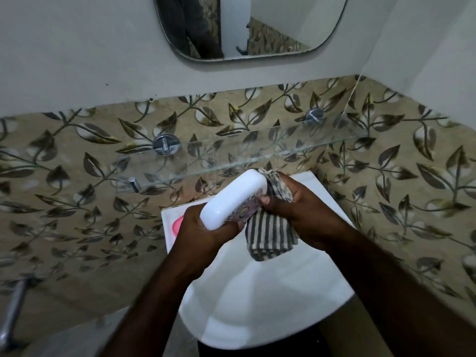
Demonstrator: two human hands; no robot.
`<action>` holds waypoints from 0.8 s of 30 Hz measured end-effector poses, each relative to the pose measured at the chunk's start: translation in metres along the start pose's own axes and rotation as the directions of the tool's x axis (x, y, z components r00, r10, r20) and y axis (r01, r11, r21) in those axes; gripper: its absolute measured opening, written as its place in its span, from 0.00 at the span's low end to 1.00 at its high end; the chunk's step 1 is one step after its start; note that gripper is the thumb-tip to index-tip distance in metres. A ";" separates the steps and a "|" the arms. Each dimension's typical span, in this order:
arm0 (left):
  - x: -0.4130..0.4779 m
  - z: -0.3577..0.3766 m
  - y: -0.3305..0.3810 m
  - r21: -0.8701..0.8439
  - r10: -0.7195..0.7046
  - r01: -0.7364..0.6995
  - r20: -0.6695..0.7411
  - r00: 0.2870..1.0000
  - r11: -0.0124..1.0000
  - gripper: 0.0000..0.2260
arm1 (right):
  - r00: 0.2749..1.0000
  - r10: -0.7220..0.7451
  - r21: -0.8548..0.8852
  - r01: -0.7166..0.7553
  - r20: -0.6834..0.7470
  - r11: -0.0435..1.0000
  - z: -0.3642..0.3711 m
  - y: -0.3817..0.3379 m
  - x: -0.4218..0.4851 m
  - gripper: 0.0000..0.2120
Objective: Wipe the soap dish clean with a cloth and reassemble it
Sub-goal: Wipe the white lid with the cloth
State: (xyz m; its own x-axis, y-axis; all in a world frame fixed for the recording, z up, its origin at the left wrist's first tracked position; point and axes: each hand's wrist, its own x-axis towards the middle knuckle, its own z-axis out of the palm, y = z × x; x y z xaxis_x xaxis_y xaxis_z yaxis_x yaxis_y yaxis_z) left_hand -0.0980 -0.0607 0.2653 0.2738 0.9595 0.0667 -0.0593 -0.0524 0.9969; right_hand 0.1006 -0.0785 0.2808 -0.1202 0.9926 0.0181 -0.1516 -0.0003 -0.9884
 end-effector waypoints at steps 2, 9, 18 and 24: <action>-0.001 0.000 -0.002 -0.036 -0.003 0.004 0.046 0.999 0.999 0.17 | 1.000 -0.005 0.069 0.005 -0.005 0.998 0.000 0.001 -0.002 0.21; 0.008 -0.027 0.001 0.142 -0.124 0.072 0.403 0.907 0.987 0.42 | 0.989 -0.141 -0.398 0.113 -0.042 0.910 -0.009 -0.007 -0.006 0.19; 0.010 0.013 0.004 0.418 0.097 -0.192 0.239 0.966 0.888 0.32 | 0.969 -0.247 -0.640 0.186 -0.006 0.745 0.009 0.004 -0.012 0.23; 0.013 0.017 -0.010 0.388 0.119 -0.198 0.217 0.969 0.900 0.15 | 0.846 -0.521 -0.869 0.337 0.110 0.363 0.038 0.006 -0.032 0.22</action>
State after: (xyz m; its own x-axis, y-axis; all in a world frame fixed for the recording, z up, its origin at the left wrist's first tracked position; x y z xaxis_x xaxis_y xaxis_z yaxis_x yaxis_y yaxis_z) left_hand -0.0777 -0.0519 0.2566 0.4666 0.8632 0.1926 0.2650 -0.3443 0.9007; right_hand 0.0661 -0.1151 0.2802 -0.1310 0.8267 0.5472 0.7570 0.4398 -0.4833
